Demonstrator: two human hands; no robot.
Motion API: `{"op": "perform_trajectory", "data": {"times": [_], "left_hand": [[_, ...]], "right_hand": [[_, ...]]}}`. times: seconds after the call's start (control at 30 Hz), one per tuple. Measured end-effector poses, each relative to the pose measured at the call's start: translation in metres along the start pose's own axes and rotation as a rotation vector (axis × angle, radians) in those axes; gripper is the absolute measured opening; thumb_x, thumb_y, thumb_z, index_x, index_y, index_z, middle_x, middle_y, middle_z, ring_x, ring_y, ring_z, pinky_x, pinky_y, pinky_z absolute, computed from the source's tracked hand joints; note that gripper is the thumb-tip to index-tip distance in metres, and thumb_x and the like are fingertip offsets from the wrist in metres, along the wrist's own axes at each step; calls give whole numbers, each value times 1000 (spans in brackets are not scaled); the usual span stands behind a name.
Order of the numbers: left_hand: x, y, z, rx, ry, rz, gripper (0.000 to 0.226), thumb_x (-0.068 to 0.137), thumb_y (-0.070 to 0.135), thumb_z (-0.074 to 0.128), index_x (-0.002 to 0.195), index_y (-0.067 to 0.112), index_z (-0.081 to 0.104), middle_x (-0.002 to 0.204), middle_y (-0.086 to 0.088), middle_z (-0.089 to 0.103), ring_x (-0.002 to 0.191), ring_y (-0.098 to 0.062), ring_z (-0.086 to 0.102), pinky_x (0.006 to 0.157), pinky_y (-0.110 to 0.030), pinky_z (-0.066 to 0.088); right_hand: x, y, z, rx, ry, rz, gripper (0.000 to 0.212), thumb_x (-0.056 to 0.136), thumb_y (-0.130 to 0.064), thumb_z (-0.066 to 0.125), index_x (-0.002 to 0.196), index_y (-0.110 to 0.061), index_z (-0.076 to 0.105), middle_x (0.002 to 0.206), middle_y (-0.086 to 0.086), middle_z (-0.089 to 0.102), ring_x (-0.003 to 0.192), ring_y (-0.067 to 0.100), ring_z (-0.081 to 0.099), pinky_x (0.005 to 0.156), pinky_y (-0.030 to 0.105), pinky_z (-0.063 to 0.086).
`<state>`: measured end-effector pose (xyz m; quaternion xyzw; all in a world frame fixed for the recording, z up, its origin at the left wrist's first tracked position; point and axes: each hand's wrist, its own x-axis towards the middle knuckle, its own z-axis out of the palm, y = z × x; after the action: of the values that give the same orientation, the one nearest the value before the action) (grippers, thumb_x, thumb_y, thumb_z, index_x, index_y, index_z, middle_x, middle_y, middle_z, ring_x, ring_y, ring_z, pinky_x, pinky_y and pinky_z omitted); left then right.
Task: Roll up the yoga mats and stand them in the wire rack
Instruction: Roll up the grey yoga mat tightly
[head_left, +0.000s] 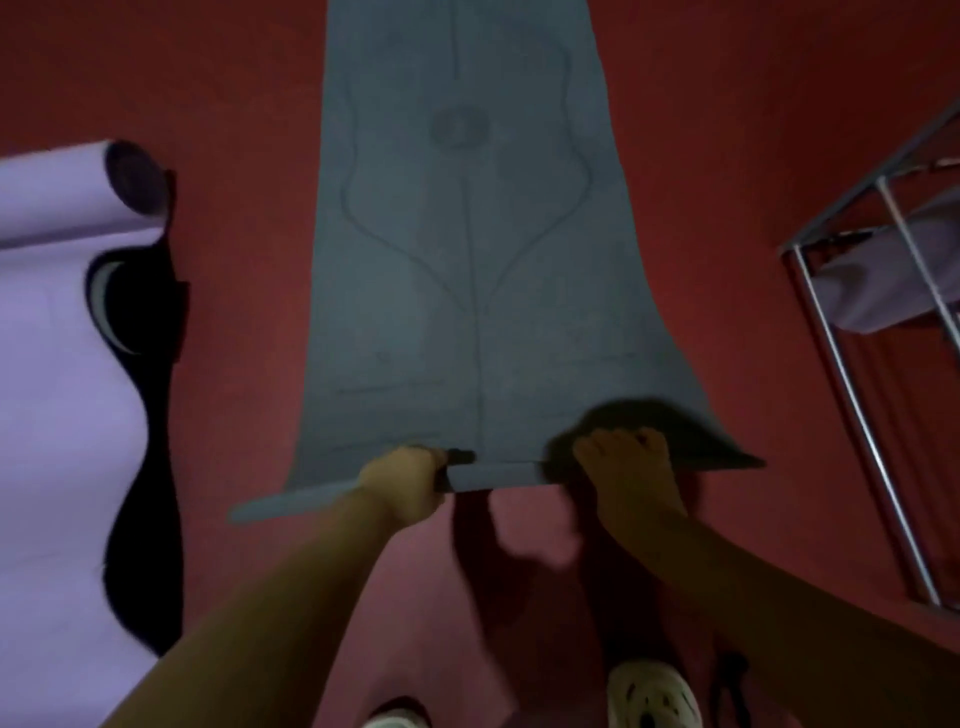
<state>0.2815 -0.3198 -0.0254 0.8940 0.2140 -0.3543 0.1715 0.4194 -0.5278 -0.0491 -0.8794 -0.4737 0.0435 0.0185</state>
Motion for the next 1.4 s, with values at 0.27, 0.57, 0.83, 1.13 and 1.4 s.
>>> {"op": "perform_trajectory", "data": {"times": [0.27, 0.57, 0.83, 1.13, 1.4], "left_hand": [[88, -39, 54, -185, 289, -74, 40, 88, 15, 61, 127, 10, 54, 123, -15, 62, 114, -33, 57, 93, -37, 44], [94, -53, 53, -355, 539, -116, 41, 84, 11, 67, 124, 10, 58, 122, -16, 62, 113, -33, 56, 90, -33, 42], [3, -30, 72, -362, 669, 25, 29, 81, 14, 71, 109, 10, 65, 107, -11, 68, 102, -28, 61, 78, -28, 40], [-189, 16, 56, -273, 983, 114, 23, 82, 11, 68, 104, 10, 68, 106, -12, 68, 103, -32, 60, 83, -33, 43], [-355, 47, 57, -278, 1187, 163, 23, 86, 12, 63, 109, 12, 69, 112, -12, 67, 108, -30, 58, 89, -33, 43]], "right_hand": [[30, 36, 127, 0, 263, 253, 34, 50, -13, 50, 82, -8, 62, 74, 10, 56, 75, 31, 55, 95, 43, 26], [47, 27, 101, 163, 346, 87, 58, 68, -47, 49, 111, -11, 63, 98, 7, 59, 103, 30, 53, 108, 41, 13], [-13, 2, 67, 147, 321, 29, 32, 69, -30, 79, 85, -12, 58, 83, 6, 58, 83, 29, 59, 79, 37, 24], [-145, -51, -83, 93, 359, 80, 21, 86, -28, 63, 101, -15, 57, 103, 5, 63, 104, 27, 54, 81, 37, 30], [-247, -91, -204, 110, 479, -27, 19, 86, -24, 65, 100, -16, 56, 104, 7, 64, 103, 30, 56, 75, 35, 26]]}}
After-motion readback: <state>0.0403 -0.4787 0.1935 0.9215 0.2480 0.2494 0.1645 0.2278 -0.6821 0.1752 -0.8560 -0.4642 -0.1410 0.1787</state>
